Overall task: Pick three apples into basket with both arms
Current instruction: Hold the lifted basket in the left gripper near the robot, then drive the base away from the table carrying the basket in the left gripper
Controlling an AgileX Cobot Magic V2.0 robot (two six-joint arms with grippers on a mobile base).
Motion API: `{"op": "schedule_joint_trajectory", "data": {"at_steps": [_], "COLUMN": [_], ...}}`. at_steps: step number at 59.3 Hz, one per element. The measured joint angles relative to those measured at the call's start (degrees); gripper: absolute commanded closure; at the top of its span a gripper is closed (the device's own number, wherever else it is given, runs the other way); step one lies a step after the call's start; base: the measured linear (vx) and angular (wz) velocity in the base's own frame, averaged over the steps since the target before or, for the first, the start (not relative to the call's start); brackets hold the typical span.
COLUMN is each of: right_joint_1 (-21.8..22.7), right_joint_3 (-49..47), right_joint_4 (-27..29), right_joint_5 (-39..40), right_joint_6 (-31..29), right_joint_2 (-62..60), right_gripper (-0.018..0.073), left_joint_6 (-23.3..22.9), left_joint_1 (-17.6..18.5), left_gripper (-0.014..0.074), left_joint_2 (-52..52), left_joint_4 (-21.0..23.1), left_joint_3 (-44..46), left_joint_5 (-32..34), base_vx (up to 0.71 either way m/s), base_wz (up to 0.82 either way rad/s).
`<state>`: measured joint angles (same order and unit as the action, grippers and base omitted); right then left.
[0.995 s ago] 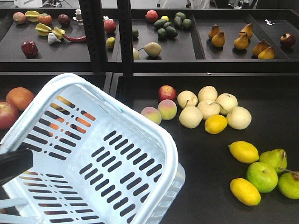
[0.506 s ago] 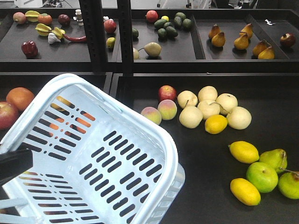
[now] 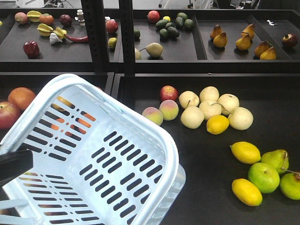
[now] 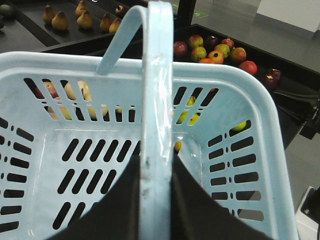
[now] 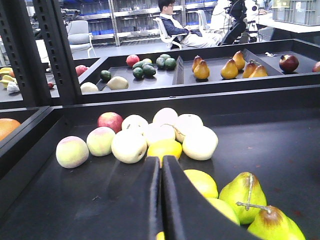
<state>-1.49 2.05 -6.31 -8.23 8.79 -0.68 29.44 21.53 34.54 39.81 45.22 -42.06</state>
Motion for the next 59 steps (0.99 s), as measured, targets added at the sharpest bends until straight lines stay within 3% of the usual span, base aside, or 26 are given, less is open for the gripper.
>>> {"op": "schedule_joint_trajectory", "data": {"at_steps": [31, 59], "right_joint_1": [0.0, 0.0], "right_joint_3": [0.0, 0.0], "right_joint_4": [0.0, 0.0], "right_joint_5": [0.0, 0.0], "right_joint_6": [0.0, 0.0], "right_joint_2": [0.0, 0.0], "right_gripper": [0.0564, 0.0564], "left_joint_6": [0.0, 0.0], "left_joint_1": [0.0, 0.0], "left_gripper": [0.0602, 0.0602], "left_joint_2": [0.0, 0.0], "left_joint_4": [0.0, 0.0], "left_joint_3": [0.0, 0.0], "left_joint_5": [0.0, 0.0], "base_vx": [-0.04, -0.07], "base_wz": [0.09, 0.34]}}
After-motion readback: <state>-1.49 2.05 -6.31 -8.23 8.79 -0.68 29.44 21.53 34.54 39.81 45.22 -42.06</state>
